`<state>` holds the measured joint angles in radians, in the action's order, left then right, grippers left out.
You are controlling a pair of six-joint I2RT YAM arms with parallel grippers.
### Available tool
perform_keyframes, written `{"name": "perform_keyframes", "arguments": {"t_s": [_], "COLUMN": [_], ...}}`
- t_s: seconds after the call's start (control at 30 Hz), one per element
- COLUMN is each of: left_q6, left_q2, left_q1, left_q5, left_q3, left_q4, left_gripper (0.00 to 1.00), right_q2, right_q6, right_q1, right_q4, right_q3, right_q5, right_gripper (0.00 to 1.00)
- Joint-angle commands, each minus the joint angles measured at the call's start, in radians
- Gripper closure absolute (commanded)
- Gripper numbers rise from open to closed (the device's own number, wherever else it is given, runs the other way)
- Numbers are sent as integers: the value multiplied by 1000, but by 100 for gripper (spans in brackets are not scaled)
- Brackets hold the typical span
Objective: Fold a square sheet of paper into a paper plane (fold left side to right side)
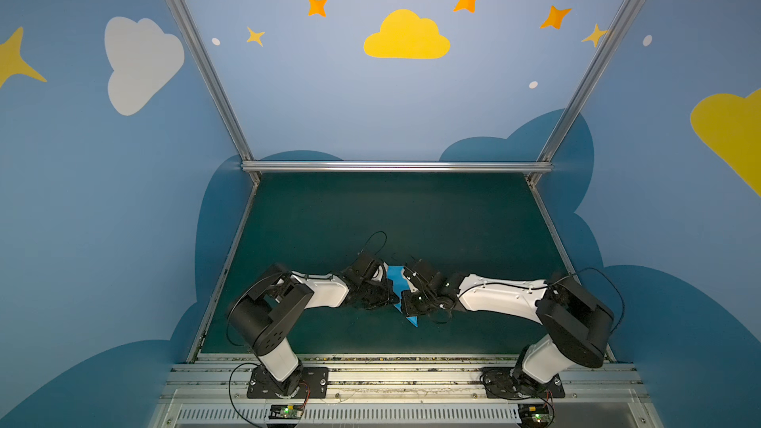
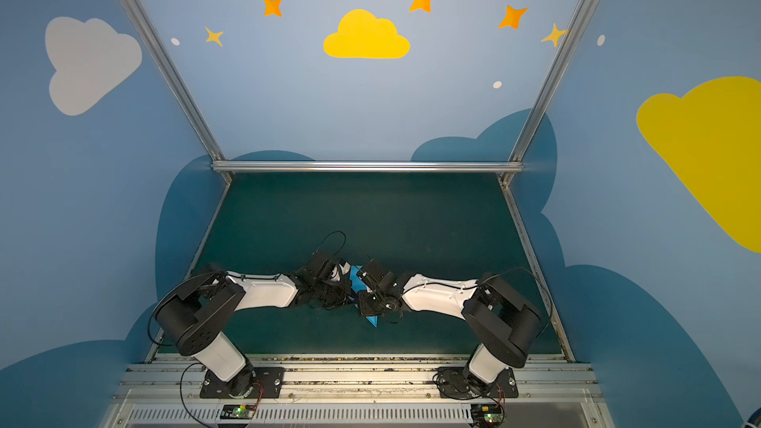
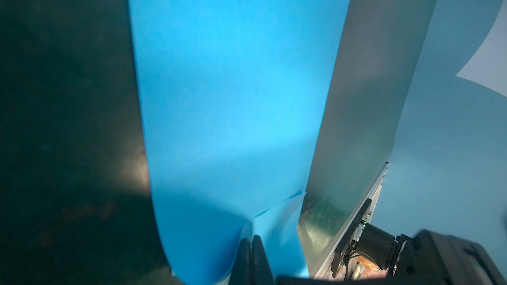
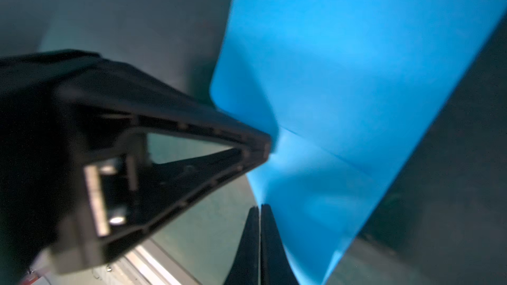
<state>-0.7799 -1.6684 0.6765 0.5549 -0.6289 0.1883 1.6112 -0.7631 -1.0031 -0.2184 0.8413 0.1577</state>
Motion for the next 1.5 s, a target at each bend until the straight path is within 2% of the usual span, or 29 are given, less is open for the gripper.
{"name": "perform_keyframes", "arguments": {"t_s": [0.0,0.43,1.07,1.47], "left_q6": [5,-3,-15,-20], "left_q2": [-30,-29,-18,-4], "left_q1": [5,5,4,5], "left_q5": [-57,-64,-75,-92], "left_q3": [30,34,32,35], "left_q4": [-52,-58,-74,-93], "left_gripper": [96,96,96,96], "right_q2": [13,76,-79,-237], "right_q6": [-8,-29,-101,-161], "right_q1": [-3,-6,-45,-19], "right_q4": [-33,16,28,-33], "right_q3": [33,-15,-273,-421], "right_q5": [-16,-2,-39,-83], "right_gripper": [100,100,100,100]}}
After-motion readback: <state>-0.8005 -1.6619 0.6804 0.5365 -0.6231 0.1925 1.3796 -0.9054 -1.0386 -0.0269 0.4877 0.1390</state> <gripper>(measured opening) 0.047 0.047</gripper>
